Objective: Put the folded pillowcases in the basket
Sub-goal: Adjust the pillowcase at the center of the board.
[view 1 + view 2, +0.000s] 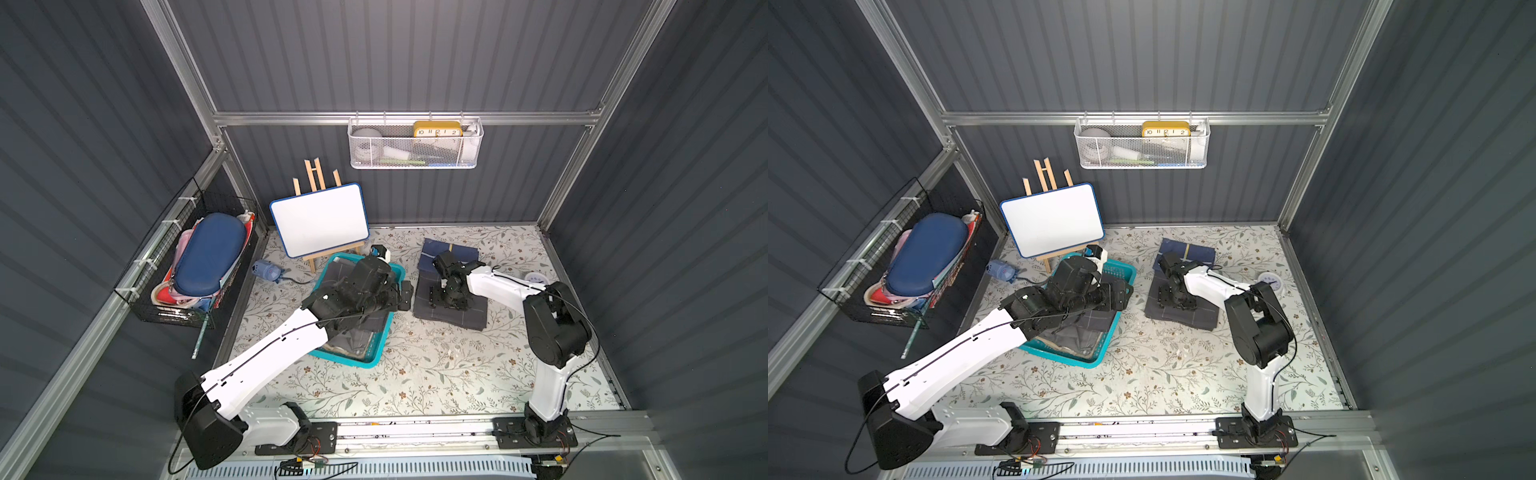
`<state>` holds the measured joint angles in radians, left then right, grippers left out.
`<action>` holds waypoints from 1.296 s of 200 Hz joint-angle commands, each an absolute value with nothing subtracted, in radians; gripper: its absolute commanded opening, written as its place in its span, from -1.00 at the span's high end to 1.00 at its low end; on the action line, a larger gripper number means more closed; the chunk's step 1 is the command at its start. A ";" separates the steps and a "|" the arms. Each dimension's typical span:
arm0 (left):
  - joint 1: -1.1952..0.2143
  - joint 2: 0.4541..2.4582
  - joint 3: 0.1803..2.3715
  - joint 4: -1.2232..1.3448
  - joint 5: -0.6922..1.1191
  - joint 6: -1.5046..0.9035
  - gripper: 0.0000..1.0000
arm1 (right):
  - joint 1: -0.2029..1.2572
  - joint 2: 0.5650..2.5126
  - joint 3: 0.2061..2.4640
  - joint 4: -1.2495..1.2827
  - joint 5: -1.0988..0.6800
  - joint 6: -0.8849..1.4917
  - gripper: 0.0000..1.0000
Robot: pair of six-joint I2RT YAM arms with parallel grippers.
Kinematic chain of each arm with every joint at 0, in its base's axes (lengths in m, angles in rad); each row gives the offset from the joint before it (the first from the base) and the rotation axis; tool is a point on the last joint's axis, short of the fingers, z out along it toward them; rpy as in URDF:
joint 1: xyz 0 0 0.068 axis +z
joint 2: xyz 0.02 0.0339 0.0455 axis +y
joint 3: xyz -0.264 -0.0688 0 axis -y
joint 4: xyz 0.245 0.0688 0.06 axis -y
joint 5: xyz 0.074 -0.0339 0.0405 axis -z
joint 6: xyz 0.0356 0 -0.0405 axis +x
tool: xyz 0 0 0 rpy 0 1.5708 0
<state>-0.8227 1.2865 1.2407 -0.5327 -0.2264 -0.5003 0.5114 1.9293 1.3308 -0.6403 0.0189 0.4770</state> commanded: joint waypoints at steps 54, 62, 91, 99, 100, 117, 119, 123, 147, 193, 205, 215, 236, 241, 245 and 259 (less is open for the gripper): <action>-0.787 1.322 1.240 -0.478 -0.195 -0.445 -1.00 | 0.546 1.739 1.036 -0.652 0.033 0.499 -0.51; -0.780 1.338 1.249 -0.470 -0.183 -0.436 -0.99 | 0.548 1.703 1.002 -0.659 0.043 0.512 -0.51; -0.765 1.438 1.314 -0.453 -0.088 -0.373 -0.99 | 0.547 1.546 0.896 -0.697 0.073 0.563 -0.51; -0.765 1.480 1.368 -0.454 -0.061 -0.351 -0.99 | 0.548 1.494 0.871 -0.714 0.087 0.583 -0.51; -0.765 1.485 1.373 -0.455 -0.057 -0.350 -0.99 | 0.548 1.486 0.867 -0.716 0.089 0.587 -0.51; -0.765 1.594 1.459 -0.444 -0.003 -0.260 -0.99 | 0.546 1.358 0.817 -0.737 0.123 0.648 -0.51; -0.765 1.608 1.470 -0.442 -0.002 -0.256 -0.99 | 0.546 1.341 0.812 -0.739 0.127 0.657 -0.51; -0.767 1.636 1.493 -0.447 0.003 -0.246 -0.99 | 0.546 1.309 0.800 -0.739 0.132 0.674 -0.52; -0.788 1.806 1.634 -0.501 0.052 -0.198 -0.99 | 0.546 1.118 0.717 -0.706 0.142 0.774 -0.52; -0.814 2.089 1.843 -0.534 0.070 -0.145 -0.99 | 0.545 0.969 0.574 -0.664 0.160 0.954 -0.50; -0.815 2.162 1.894 -0.537 0.093 -0.141 -0.99 | 0.545 0.954 0.553 -0.657 0.172 0.972 -0.51; -0.817 2.220 1.942 -0.550 0.117 -0.137 -0.99 | 0.545 0.950 0.536 -0.647 0.178 0.985 -0.50; -0.824 2.330 2.025 -0.558 0.124 -0.137 -0.99 | 0.545 0.961 0.510 -0.616 0.168 0.999 -0.50; -0.824 2.352 2.039 -0.558 0.128 -0.137 -0.99 | 0.545 0.967 0.505 -0.608 0.165 1.002 -0.50; -0.824 2.368 2.048 -0.558 0.130 -0.137 -0.99 | 0.545 0.974 0.502 -0.601 0.162 1.004 -0.50; -0.825 2.418 2.081 -0.573 0.134 -0.143 -0.99 | 0.545 1.001 0.498 -0.587 0.161 1.011 -0.50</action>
